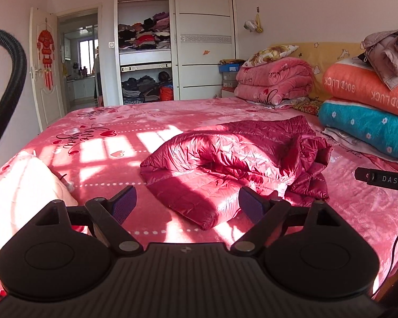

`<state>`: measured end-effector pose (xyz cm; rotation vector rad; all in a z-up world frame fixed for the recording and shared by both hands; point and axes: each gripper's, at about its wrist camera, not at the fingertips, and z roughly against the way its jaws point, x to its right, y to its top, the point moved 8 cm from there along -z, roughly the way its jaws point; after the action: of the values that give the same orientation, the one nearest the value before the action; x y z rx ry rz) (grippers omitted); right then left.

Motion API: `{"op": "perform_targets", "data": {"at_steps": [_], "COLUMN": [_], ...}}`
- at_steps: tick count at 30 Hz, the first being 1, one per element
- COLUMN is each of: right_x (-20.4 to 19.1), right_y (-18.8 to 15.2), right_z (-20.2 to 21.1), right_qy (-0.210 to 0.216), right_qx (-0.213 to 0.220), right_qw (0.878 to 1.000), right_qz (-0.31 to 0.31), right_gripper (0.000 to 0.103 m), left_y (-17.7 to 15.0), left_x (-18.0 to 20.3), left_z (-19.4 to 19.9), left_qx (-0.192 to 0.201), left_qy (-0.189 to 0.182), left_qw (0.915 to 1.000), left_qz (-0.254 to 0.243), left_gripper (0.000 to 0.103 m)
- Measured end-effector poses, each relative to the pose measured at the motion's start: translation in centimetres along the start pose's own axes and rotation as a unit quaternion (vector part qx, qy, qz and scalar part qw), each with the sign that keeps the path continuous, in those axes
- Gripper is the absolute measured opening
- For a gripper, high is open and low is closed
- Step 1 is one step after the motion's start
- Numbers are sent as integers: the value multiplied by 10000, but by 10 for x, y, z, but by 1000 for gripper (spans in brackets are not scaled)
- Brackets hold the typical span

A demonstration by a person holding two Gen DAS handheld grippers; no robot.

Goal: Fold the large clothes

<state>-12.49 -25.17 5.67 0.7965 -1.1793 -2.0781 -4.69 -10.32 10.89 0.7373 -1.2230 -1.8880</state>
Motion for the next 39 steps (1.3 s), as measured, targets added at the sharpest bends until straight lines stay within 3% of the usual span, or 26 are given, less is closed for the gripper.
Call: {"op": "perform_targets", "data": {"at_steps": [9, 16, 21, 25, 27, 29, 32, 35, 39], "right_x": [21, 8, -1, -3, -3, -3, -7, -13, -17], "right_y": [-11, -14, -19, -23, -24, -24, -26, -26, -27], "right_z": [-58, -82, -95, -109, -115, -120, -124, -124, -124], "right_qy": [246, 599, 783, 912, 961, 984, 1060, 1189, 1253], "right_qx": [-447, -665, -855, -1040, -1118, -1162, -1243, -1250, -1319], "right_qw": [9975, 9949, 9927, 9896, 9879, 9871, 9856, 9844, 9830], "right_qz": [-482, -457, -345, -387, -483, -502, -437, -345, -267], "right_gripper": [92, 96, 98, 98, 98, 98, 98, 98, 93], "left_y": [-51, -65, -71, -71, -72, -70, -63, -52, -33], "left_x": [45, 60, 70, 63, 62, 57, 45, 28, -8], "left_z": [-82, -141, -177, -188, -189, -185, -175, -145, -94], "left_qx": [-393, -512, -567, -629, -692, -725, -747, -638, -467], "left_qy": [-203, 155, 403, 385, 333, 245, 204, 149, 80], "left_qw": [9962, 9880, 9729, 9701, 9709, 9744, 9813, 9899, 9971], "left_qz": [-752, -1448, -2207, -2311, -2266, -2114, -1763, -1257, -591], "left_gripper": [100, 100, 101, 102, 94, 70, 43, 28, 19]}}
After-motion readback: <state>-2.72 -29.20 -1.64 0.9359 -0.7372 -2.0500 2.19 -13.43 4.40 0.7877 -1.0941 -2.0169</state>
